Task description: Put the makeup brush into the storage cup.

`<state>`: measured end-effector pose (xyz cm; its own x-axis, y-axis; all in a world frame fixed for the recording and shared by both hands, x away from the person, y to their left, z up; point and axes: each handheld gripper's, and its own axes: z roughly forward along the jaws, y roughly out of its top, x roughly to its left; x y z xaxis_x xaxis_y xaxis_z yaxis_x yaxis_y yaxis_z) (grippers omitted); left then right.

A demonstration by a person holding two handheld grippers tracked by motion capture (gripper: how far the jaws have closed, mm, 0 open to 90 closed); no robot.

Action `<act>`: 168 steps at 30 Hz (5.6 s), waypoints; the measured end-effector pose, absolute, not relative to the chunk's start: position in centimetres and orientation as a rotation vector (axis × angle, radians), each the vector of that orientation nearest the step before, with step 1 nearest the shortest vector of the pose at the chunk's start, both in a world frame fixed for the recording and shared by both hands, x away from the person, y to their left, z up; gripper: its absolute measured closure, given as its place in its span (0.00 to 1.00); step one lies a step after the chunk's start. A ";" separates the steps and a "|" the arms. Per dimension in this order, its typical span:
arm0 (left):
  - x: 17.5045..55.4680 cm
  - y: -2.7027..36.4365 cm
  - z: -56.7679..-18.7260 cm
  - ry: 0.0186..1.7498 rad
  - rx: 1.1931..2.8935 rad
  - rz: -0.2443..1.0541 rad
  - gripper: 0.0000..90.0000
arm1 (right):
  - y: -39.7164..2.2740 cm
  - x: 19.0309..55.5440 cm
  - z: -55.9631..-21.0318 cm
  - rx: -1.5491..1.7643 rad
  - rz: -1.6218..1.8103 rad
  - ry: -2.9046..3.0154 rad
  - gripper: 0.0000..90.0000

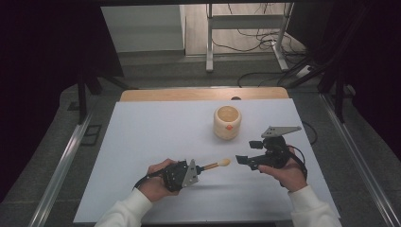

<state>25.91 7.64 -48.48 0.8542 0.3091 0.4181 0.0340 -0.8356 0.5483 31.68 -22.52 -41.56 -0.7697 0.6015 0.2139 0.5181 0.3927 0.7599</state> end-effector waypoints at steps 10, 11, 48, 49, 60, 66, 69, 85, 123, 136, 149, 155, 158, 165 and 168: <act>26.6 9.0 -47.9 0.396 2.389 0.596 0.88 | -22.8 31.8 -42.3 1.058 1.355 2.499 0.16; 26.7 9.1 -47.9 0.406 2.386 0.595 0.88 | -22.9 31.8 -42.3 1.063 1.360 2.495 0.15; 27.4 11.5 -46.9 0.629 2.127 0.446 0.88 | -22.0 31.8 -43.6 1.074 1.363 2.488 0.10; 27.4 11.6 -46.9 0.636 2.117 0.444 0.88 | -22.0 31.8 -43.6 1.074 1.363 2.488 0.10; 27.5 11.9 -46.9 0.684 2.063 0.430 0.88 | -21.8 31.8 -43.7 1.071 1.371 2.493 0.10; 27.5 12.1 -46.8 0.702 2.043 0.438 0.88 | -21.5 31.8 -43.8 1.069 1.373 2.496 0.10; 27.5 12.2 -46.7 0.714 2.024 0.443 0.88 | -21.4 31.8 -43.9 1.069 1.372 2.497 0.10; 27.3 11.7 -46.5 0.717 1.992 0.461 0.88 | -18.8 31.5 -44.2 1.038 1.520 2.454 0.13; 27.3 10.0 -46.7 0.687 1.988 0.461 0.88 | -14.0 31.8 -44.9 1.059 1.992 2.242 0.32; 27.3 9.8 -46.8 0.673 1.998 0.456 0.88 | -13.6 32.2 -45.1 1.094 2.091 2.216 0.74; 27.4 9.5 -47.2 0.683 1.999 0.466 0.69 | -14.0 32.3 -45.0 1.090 2.144 2.233 0.86; 27.3 9.5 -47.1 0.690 2.009 0.444 0.35 | -14.4 32.4 -44.7 1.085 2.142 2.218 0.86; 27.1 9.8 -47.0 0.689 2.027 0.399 0.26 | -14.6 32.4 -44.6 1.082 2.133 2.219 0.86; 26.2 11.5 -46.9 0.731 2.009 0.345 0.20 | -14.7 32.4 -44.6 1.069 2.116 2.222 0.86; 25.9 12.4 -46.7 0.749 2.015 0.351 0.15 | -14.7 32.4 -44.5 1.067 2.114 2.218 0.86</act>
